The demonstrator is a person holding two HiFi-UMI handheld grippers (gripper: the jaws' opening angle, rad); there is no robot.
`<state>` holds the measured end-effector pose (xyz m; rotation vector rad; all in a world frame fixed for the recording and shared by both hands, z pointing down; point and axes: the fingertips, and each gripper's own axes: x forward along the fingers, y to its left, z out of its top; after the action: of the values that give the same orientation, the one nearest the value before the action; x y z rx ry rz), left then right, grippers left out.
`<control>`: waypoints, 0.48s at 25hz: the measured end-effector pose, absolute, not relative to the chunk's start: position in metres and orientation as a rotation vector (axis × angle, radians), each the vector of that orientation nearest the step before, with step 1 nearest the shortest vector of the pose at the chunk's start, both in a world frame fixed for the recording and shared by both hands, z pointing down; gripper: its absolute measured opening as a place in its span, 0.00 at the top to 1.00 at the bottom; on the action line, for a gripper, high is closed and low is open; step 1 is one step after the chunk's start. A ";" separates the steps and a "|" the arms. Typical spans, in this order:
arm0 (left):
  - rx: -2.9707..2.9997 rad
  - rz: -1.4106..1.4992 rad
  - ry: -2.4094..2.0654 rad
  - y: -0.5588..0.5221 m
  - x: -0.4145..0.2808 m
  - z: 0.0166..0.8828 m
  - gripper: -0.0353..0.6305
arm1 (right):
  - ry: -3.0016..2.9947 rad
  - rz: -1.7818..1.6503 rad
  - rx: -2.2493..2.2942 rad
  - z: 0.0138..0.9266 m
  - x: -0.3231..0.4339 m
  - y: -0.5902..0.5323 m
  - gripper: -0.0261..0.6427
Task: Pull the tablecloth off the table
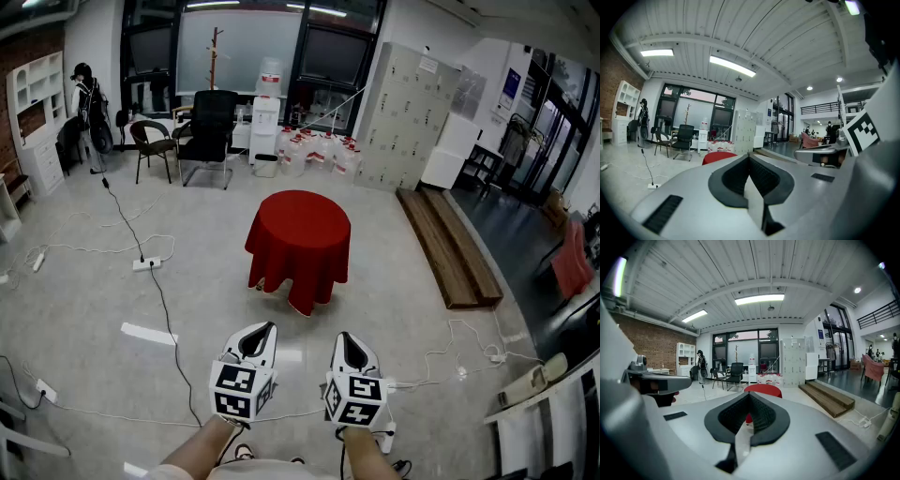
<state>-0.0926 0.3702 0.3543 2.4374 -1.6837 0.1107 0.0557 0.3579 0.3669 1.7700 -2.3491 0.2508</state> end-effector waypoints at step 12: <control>2.423 0.114 -1.685 0.363 -0.126 0.361 0.92 | -2.389 0.287 1.772 0.366 0.025 0.352 0.92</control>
<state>-0.1262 0.3633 0.3605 2.4231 -1.6853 0.1142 0.0250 0.3517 0.3662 1.7717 -2.3886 0.2873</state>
